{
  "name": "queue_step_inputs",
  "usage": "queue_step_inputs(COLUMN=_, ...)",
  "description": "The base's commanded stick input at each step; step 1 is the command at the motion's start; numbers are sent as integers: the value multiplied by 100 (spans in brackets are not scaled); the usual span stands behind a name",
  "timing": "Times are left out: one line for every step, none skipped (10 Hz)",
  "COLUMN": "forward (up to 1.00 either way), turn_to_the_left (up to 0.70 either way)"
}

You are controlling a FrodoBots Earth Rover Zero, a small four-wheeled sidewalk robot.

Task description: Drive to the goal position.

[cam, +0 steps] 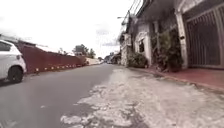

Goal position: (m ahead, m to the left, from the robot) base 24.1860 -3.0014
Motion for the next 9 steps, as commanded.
queue_step_inputs(forward=70, turn_to_the_left=0)
queue_step_inputs(forward=70, turn_to_the_left=0)
queue_step_inputs(forward=70, turn_to_the_left=0)
queue_step_inputs(forward=70, turn_to_the_left=0)
queue_step_inputs(forward=70, turn_to_the_left=0)
queue_step_inputs(forward=70, turn_to_the_left=0)
queue_step_inputs(forward=70, turn_to_the_left=0)
queue_step_inputs(forward=70, turn_to_the_left=0)
queue_step_inputs(forward=70, turn_to_the_left=0)
